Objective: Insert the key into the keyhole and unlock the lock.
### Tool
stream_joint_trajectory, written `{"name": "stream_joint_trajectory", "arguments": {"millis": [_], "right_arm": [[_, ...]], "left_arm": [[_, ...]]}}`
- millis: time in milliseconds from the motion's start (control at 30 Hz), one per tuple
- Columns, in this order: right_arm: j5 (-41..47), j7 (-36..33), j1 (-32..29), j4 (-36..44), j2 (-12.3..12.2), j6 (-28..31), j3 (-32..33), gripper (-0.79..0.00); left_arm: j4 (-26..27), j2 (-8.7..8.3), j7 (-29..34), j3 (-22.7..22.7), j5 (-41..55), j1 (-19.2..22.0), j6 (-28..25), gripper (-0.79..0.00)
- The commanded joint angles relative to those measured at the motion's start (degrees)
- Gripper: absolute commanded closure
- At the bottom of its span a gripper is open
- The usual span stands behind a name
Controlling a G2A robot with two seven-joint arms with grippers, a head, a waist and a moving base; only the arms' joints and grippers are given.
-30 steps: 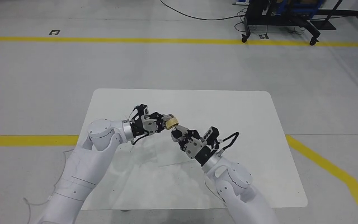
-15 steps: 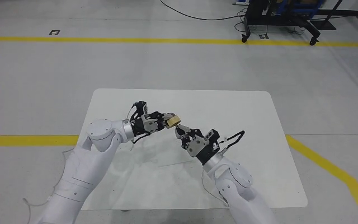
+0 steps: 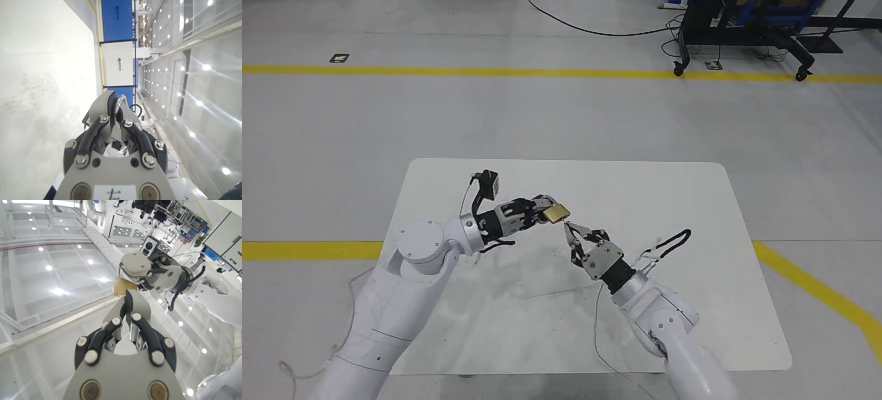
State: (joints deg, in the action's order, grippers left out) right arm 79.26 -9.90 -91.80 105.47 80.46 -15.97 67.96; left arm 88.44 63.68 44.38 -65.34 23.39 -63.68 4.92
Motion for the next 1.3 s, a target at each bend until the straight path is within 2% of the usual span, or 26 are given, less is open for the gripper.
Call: {"name": "stream_joint_trajectory", "arguments": {"millis": [0,200,233,267,333,367,400,633,767,833,967,1267], "right_arm": [[-0.3,0.2,0.0,0.2,-0.1,-0.1,0.2,0.000],[-3.3,0.3,-0.4,1.5,-0.4,-0.3,0.2,0.000],[-3.5,0.2,-0.5,1.6,-0.4,-0.4,0.1,-0.052],[-3.8,0.1,-0.5,1.7,-0.5,-0.5,0.0,-0.231],[-5.4,0.0,-0.3,2.2,-0.6,-0.8,-0.2,-0.372],[-6.4,-0.1,-0.3,2.5,-0.7,-0.9,-0.3,-0.711],[-7.3,-0.2,-0.3,2.8,-0.7,-1.0,-0.4,-0.785],[-11.1,-1.5,-1.2,5.5,-1.3,0.0,0.9,-0.785],[-19.4,-0.1,-2.6,10.3,-2.0,5.5,5.7,-0.785],[-26.3,1.5,-3.7,13.4,-2.4,8.1,8.3,-0.785],[-38.2,3.0,-6.3,18.5,-3.1,9.5,11.1,-0.785],[-38.2,3.0,-6.3,18.5,-3.1,9.5,11.1,-0.785]], "left_arm": [[0.5,-0.02,-0.4,-0.2,-0.3,-0.4,-0.4,0.000],[1.0,-0.03,-1.0,-0.8,-0.3,-0.9,-1.0,0.000],[1.0,-0.01,-1.1,-0.9,0.1,-1.0,-1.2,0.000],[1.0,0.03,-1.5,-1.2,0.7,-1.1,-1.6,0.000],[1.1,0.10,-2.3,-1.8,2.3,-1.5,-2.3,0.000],[1.0,0.13,-2.5,-2.1,3.2,-1.6,-2.4,0.000],[0.9,0.16,-2.9,-2.5,4.0,-1.7,-2.4,0.000],[0.7,0.16,-3.4,-3.6,4.1,-1.9,-3.5,0.000],[1.7,-0.10,-2.9,-2.6,-2.9,-1.9,-4.6,0.000],[2.2,-0.20,-2.8,-1.6,-7.3,-1.8,-4.1,0.000],[3.5,-0.40,-0.3,1.2,-16.1,-1.0,-3.1,0.000],[1.6,-0.70,6.1,7.2,-34.0,2.1,1.4,0.000]]}}
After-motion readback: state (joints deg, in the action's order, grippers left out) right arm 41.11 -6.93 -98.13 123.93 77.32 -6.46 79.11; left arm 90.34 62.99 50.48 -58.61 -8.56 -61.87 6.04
